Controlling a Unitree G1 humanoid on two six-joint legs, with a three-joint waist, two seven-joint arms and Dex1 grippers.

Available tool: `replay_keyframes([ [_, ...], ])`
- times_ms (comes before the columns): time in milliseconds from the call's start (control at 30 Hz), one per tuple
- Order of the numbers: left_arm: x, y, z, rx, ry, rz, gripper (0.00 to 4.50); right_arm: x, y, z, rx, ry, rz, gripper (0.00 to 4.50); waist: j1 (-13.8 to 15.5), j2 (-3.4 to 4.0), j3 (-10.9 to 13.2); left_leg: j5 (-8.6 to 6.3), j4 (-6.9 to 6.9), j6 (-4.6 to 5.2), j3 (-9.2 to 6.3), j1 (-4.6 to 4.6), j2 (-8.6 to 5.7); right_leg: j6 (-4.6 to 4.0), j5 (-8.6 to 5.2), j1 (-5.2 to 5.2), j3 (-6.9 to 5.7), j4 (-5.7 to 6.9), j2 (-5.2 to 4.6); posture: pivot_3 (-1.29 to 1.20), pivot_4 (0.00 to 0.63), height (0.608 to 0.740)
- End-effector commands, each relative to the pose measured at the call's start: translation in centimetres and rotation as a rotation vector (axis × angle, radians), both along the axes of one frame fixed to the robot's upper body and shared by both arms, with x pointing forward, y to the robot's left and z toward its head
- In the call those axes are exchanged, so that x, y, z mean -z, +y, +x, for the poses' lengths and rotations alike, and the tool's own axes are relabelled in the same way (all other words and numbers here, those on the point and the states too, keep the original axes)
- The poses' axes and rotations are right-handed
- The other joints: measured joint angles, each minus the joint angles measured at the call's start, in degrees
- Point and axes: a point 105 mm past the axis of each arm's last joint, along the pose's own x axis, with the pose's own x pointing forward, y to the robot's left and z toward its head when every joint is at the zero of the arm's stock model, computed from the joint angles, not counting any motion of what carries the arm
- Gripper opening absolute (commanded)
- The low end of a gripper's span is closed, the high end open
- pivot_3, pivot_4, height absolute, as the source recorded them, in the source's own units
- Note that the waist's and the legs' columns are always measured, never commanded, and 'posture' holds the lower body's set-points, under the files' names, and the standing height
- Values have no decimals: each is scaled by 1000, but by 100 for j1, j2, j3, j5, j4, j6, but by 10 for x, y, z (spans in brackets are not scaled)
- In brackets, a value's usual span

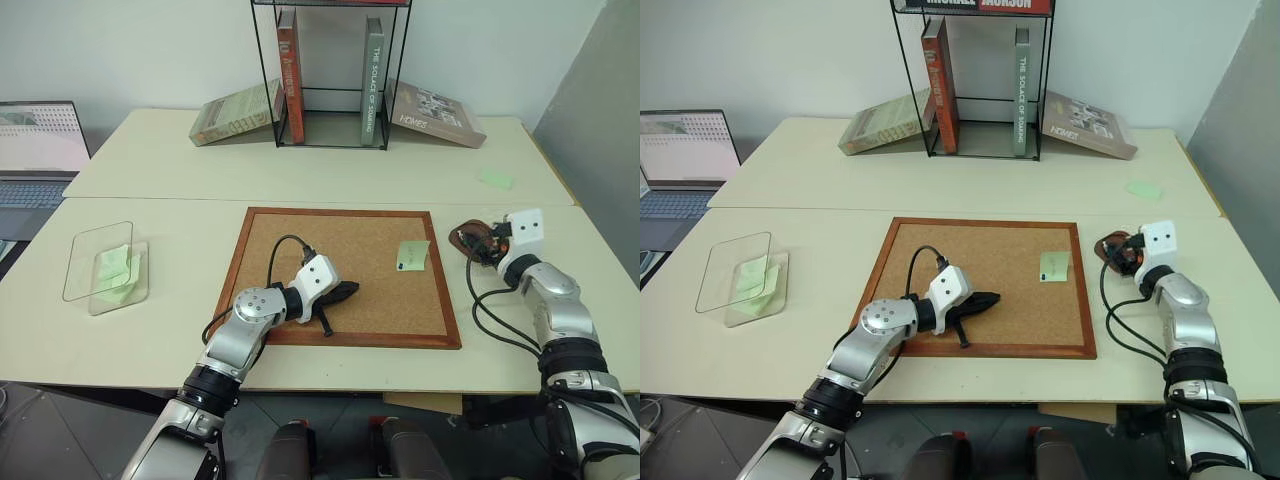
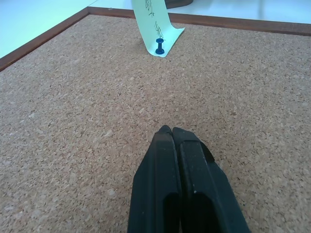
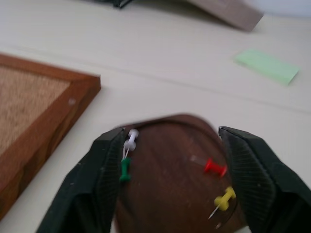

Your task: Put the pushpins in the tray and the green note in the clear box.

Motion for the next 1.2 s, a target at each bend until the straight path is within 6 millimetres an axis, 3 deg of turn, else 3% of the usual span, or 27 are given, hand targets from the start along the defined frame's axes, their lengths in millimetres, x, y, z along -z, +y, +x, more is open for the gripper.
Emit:
replay_keyframes([
  [33,26,7,-6,-11,78,74,0,-33,11,-15,-95,-141,2,3901,5,0,0,0,0,0,-2,-1,0,0,0,1,-2,-1,0,0,150,740],
  [267,27,8,-7,-10,80,80,0,4,55,-65,-370,20,-41,3901,15,9,-7,0,-2,0,-6,-1,1,0,-1,2,-4,-3,-17,0,150,740],
  [533,25,14,-5,-25,100,59,0,19,102,-97,-609,180,-19,3901,-31,8,-12,0,2,0,-15,5,4,-5,-4,3,-15,-1,-17,0,150,740],
  [800,27,16,-6,-23,118,55,0,18,119,-79,-625,183,-14,3901,-51,6,-13,-1,-1,-1,-10,-1,3,-3,-2,0,-14,-9,-17,0,150,740],
  [1200,26,16,-5,-25,129,39,0,29,127,-49,-604,196,-54,3901,-60,5,-13,-1,-2,0,-10,-2,2,-2,-2,1,-13,-9,-13,0,150,740],
])
